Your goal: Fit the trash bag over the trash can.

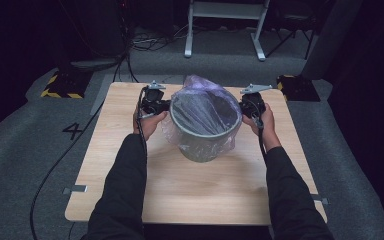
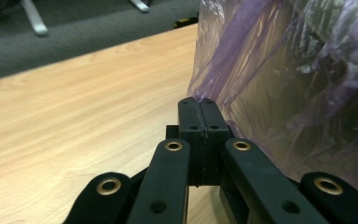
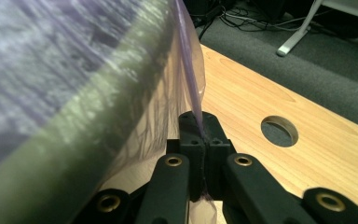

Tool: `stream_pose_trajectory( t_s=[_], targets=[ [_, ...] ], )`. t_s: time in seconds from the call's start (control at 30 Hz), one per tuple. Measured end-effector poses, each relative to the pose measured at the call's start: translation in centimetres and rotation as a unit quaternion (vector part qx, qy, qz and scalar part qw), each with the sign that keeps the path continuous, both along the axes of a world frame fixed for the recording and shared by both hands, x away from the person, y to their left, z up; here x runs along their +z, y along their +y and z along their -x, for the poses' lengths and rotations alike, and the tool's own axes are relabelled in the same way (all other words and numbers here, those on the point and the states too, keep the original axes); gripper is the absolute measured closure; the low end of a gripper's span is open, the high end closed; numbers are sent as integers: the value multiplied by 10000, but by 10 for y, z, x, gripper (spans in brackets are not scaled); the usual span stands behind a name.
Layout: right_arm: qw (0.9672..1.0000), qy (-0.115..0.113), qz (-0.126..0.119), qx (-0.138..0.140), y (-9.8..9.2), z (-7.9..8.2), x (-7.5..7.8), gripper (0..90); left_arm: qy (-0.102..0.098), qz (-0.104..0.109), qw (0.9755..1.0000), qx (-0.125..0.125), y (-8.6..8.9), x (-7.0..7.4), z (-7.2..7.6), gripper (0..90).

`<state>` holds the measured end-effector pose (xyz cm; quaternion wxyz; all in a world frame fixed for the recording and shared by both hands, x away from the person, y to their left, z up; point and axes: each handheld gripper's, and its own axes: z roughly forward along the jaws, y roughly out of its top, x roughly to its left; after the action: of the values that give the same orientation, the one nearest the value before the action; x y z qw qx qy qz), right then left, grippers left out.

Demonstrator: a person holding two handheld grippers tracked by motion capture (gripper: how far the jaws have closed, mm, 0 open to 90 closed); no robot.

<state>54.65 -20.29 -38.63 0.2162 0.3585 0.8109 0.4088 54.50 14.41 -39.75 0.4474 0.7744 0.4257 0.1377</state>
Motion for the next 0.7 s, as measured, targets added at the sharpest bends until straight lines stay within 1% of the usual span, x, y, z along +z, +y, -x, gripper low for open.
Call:
stream_pose_trajectory(
  t_s=[0.03, 0.07, 0.1, 0.17, 0.2, 0.23, 0.3, 0.37, 0.4, 0.43, 0.53, 0.6, 0.67, 0.7],
  targets=[
    [10000, 33, -6, -21, 0, -1, 0, 900, 24, -30, 10000, 30, -1, 0, -1, 897],
    [10000, 40, -14, -37, 0, -2, 0, 900, 61, -12, 10000, 66, -2, 0, -2, 897],
    [9999, 65, -19, -79, 0, -3, 0, 900, 110, 16, 9999, 80, -3, 0, -3, 897],
    [9997, 104, -45, -198, 0, -5, 0, 900, 164, 3, 9998, 97, -3, 1, -5, 897],
    [9997, 102, -48, -222, 0, -5, -1, 900, 160, -24, 9998, 97, -4, 1, -6, 897],
    [9997, 115, -54, -222, 0, -6, -1, 900, 172, -7, 9998, 105, -4, 1, -7, 897],
    [9995, 229, -60, -217, 2, -8, -3, 900, 304, -26, 9995, 57, -5, 1, -10, 897],
    [9992, 298, -58, -245, 3, -9, -4, 900, 319, -57, 9994, 143, -6, 1, -12, 897],
    [9991, 327, -71, -252, 3, -10, -4, 900, 337, -48, 9993, 123, -6, 1, -12, 897],
    [9990, 360, -86, -260, 3, -11, -5, 900, 410, 6, 9991, 121, -7, 0, -13, 897],
    [9986, 451, -114, -261, 1, -13, -8, 899, 468, 23, 9989, 67, -8, -3, -14, 897],
    [9983, 502, -147, -271, 0, -14, -11, 899, 495, 14, 9987, 147, -8, -6, -17, 896],
    [9978, 578, -103, -319, 0, -16, -14, 899, 587, -25, 9980, 250, -7, -11, -19, 896],
    [9975, 601, -79, -355, 0, -17, -15, 899, 633, 3, 9976, 267, -7, -14, -20, 896]
  ],
)
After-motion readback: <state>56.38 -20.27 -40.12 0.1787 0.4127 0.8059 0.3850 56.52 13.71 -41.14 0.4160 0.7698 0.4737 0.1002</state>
